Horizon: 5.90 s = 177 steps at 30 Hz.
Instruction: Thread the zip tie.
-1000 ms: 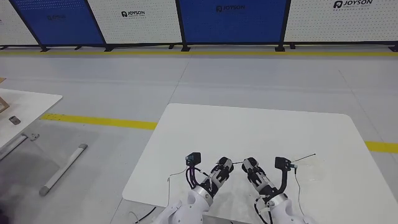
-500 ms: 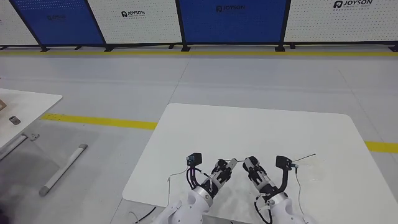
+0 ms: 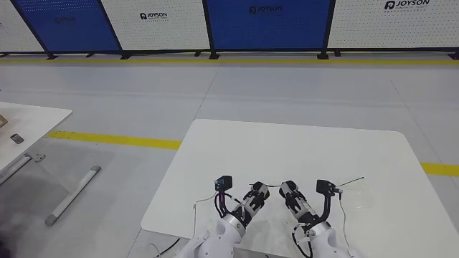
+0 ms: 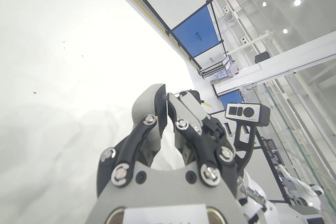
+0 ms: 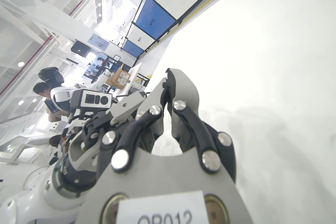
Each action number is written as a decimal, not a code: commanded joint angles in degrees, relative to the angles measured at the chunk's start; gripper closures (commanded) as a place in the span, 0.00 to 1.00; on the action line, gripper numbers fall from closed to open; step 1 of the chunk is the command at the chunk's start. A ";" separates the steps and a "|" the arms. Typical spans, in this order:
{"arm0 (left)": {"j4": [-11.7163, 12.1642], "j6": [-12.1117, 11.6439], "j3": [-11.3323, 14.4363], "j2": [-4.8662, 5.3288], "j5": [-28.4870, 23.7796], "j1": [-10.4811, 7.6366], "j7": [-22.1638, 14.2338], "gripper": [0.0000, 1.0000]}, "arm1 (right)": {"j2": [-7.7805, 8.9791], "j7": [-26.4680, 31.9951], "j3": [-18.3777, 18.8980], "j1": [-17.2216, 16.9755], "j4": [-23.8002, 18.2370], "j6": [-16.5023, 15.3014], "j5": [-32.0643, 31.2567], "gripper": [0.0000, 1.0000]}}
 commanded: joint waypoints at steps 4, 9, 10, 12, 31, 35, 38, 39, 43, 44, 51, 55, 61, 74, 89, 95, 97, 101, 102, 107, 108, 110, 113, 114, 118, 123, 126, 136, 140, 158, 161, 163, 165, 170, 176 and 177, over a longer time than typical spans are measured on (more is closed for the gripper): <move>-0.19 -0.15 0.01 0.01 0.09 0.09 0.09 0.73 | -0.02 -0.04 -0.02 -0.13 -0.17 0.04 -0.28 1.00; -0.25 0.14 -0.03 -0.04 -0.19 0.05 0.51 0.75 | -0.05 -0.09 -0.03 -0.19 -0.24 0.19 -0.45 1.00; -0.25 0.22 -0.02 -0.05 -0.17 0.04 0.53 0.76 | -0.06 -0.07 -0.04 -0.17 -0.24 0.19 -0.50 1.00; -0.27 0.36 -0.03 -0.06 -0.17 0.03 0.62 0.80 | -0.07 -0.05 -0.06 -0.15 -0.24 0.21 -0.62 1.00; -0.24 0.71 0.07 -0.12 0.05 -0.25 0.45 1.00 | -0.13 0.39 -0.10 -0.23 -0.84 0.65 -1.79 1.00; -0.15 0.41 -0.06 -0.16 -0.58 -0.30 0.60 1.00 | -0.17 0.93 -0.09 -0.06 -0.80 0.67 -1.31 0.00; -0.08 0.30 -0.44 -0.23 -2.17 -0.34 0.77 1.00 | -0.20 1.40 -0.06 0.14 -0.76 0.46 -0.82 0.00; -0.09 0.29 -0.57 -0.24 -2.93 -0.37 0.44 1.00 | -0.19 1.47 0.01 0.16 -0.72 0.09 -0.62 0.00; -0.68 0.00 -1.56 -0.28 -5.61 -0.31 0.41 1.00 | -0.04 0.82 0.79 -0.56 -0.83 -2.58 0.25 0.00; -0.93 -0.18 -1.76 -0.27 -6.37 -0.29 0.07 1.00 | 0.01 0.60 0.94 -0.86 -0.98 -3.25 0.27 0.00; -4.25 -2.02 -4.22 0.00 -10.64 0.79 -1.61 1.00 | 0.21 -5.13 3.48 -4.87 -2.15 -5.28 4.20 0.00; -5.58 -4.30 -4.67 0.33 -10.56 1.75 -4.25 1.00 | 0.13 -5.85 3.50 -5.13 -2.32 -4.53 4.92 0.00; -5.58 -4.30 -4.67 0.33 -10.56 1.75 -4.25 1.00 | 0.13 -5.85 3.50 -5.13 -2.32 -4.53 4.92 0.00; -6.56 -3.84 -5.87 -0.23 -21.97 1.65 -2.33 1.00 | 1.58 -3.18 3.82 -3.73 -3.82 1.12 -24.27 0.00; -6.24 -3.17 -5.35 -0.42 -24.97 0.74 -3.14 1.00 | 1.77 -1.68 2.58 -2.44 -2.74 -1.50 -29.22 0.00; -6.36 -1.99 -5.72 -0.74 -29.92 0.23 -1.92 1.00 | 2.12 -0.50 2.83 1.48 1.36 -6.85 -33.64 0.00; -6.36 -1.99 -5.72 -0.74 -29.92 0.23 -1.92 1.00 | 2.12 -0.50 2.83 1.48 1.36 -6.85 -33.64 0.00; -6.36 -1.99 -5.72 -0.74 -29.92 0.23 -1.92 1.00 | 2.12 -0.50 2.83 1.48 1.36 -6.85 -33.64 0.00; -6.31 -2.02 -5.70 -0.75 -29.93 0.20 -1.93 1.00 | 2.15 -0.36 2.61 1.48 1.35 -7.22 -34.27 0.00; -5.67 -2.26 -4.84 -0.89 -29.89 -0.33 -1.76 1.00 | 2.12 -4.09 2.02 1.31 1.60 -7.18 -36.61 0.00; -5.72 -2.36 -4.69 -0.92 -29.90 -0.36 -1.74 1.00 | 2.09 -5.16 1.95 1.42 1.96 -7.37 -36.76 0.00; -5.84 -2.78 -4.65 -0.97 -30.29 -0.33 -1.40 1.00 | 1.98 -6.54 1.89 1.46 2.34 -6.12 -37.04 0.00; -5.82 -3.05 -4.64 -1.00 -30.53 -0.31 -1.15 1.00 | 1.87 -6.76 1.61 1.46 2.36 -5.19 -36.99 0.00; -5.82 -3.05 -4.64 -1.00 -30.53 -0.31 -1.15 1.00 | 1.87 -6.76 1.61 1.46 2.36 -5.19 -36.99 0.00; -5.55 -3.08 -4.46 -1.01 -30.29 -0.42 -1.24 1.00 | 1.84 -6.75 1.55 1.50 2.45 -5.69 -36.47 0.00; -5.29 -3.43 -3.97 -1.04 -29.76 -0.34 -1.20 1.00 | 1.60 -6.27 1.36 2.68 3.24 -6.62 -33.83 0.00; -5.37 -3.50 -3.87 -1.00 -29.17 -0.20 -1.20 1.00 | 1.32 -5.18 0.16 3.73 3.31 -5.72 -34.29 0.00; -4.64 -4.00 -3.13 -0.97 -28.28 -0.40 -2.37 1.00 | 0.86 -3.43 -0.81 5.35 3.28 -5.13 -32.88 0.56; -4.50 -3.99 -3.05 -0.95 -28.22 -0.38 -2.49 1.00 | 0.80 -3.58 -1.11 5.41 3.15 -5.30 -33.25 0.57; -3.40 -3.73 -2.78 -0.93 -27.44 -0.78 -2.19 1.00 | 0.76 -5.46 -1.18 4.58 1.95 -5.74 -34.45 0.63; -3.40 -3.71 -2.75 -0.91 -27.26 -0.75 -2.25 1.00 | 0.68 -5.40 -1.51 4.67 2.03 -5.67 -34.61 0.66; -3.38 -3.74 -2.72 -0.90 -27.17 -0.74 -2.27 1.00 | 0.60 -5.41 -1.78 4.82 2.16 -5.52 -34.74 0.68; -3.30 -3.78 -2.70 -0.90 -26.98 -0.76 -2.19 1.00 | 0.55 -5.47 -1.89 4.91 2.26 -5.46 -34.78 0.71; -2.74 -3.49 -2.63 -0.90 -26.63 -0.90 -1.82 1.00 | 0.49 -5.67 -1.95 5.00 2.34 -5.48 -34.91 0.80; -2.29 -3.57 -2.50 -1.00 -27.16 -1.26 -1.47 1.00 | 0.41 -5.70 -2.18 4.93 2.29 -5.26 -35.24 1.00; -2.24 -3.61 -2.48 -1.01 -27.22 -1.30 -1.45 1.00 | 0.40 -5.74 -2.18 4.93 2.31 -5.27 -35.26 1.00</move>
